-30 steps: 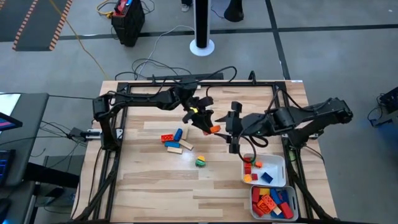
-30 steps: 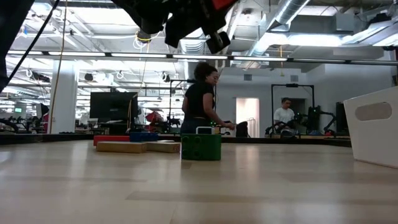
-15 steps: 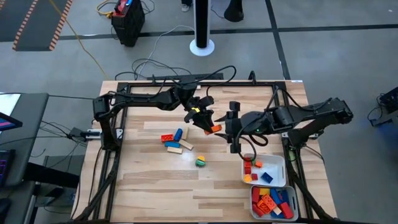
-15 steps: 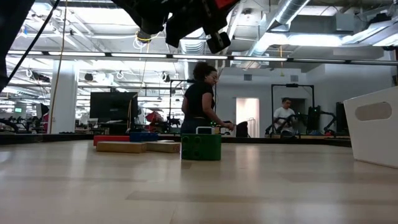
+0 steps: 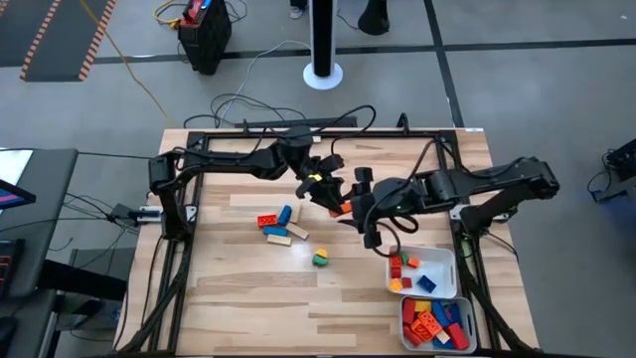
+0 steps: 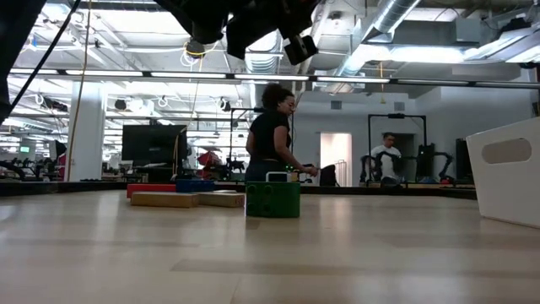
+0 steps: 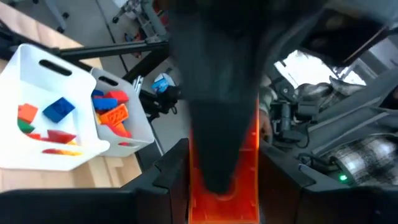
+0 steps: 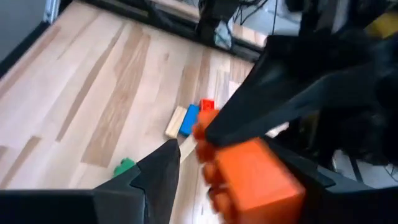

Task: Sort blocks by size
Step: Put the big orange game piece into the gray bin

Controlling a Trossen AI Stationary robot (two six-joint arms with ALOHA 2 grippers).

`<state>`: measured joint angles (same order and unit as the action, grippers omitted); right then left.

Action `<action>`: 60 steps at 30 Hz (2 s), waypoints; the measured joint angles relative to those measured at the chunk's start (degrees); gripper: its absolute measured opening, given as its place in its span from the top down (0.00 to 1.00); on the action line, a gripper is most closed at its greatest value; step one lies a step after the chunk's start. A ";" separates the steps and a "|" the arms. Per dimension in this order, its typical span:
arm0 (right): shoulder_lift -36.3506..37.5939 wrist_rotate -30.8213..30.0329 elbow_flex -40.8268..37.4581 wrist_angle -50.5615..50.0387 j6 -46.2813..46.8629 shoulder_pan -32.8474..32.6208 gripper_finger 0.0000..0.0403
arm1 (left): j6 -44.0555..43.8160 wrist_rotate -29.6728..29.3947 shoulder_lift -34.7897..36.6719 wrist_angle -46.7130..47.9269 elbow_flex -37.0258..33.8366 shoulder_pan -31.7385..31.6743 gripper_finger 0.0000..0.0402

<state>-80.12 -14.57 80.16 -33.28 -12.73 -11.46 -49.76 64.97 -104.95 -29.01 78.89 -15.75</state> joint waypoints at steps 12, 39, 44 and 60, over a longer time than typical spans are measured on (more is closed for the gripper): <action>-1.98 0.67 0.00 3.17 0.02 0.03 0.57 | -1.76 0.44 0.00 -2.24 0.00 0.33 0.65; 1.09 23.92 -9.58 -27.21 64.68 -12.63 0.71 | 16.33 -6.46 0.02 23.11 0.02 -7.59 0.39; 1.21 35.45 -17.26 -17.70 81.71 -23.58 0.71 | 31.32 -18.27 0.02 42.77 0.00 -8.54 0.40; -1.41 32.66 -21.67 -4.36 111.38 -35.60 0.53 | 56.42 -29.27 1.90 59.47 0.02 -4.89 0.40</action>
<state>-81.53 18.10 58.50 -37.64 98.65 -47.07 6.66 35.70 -103.05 30.47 78.91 -20.64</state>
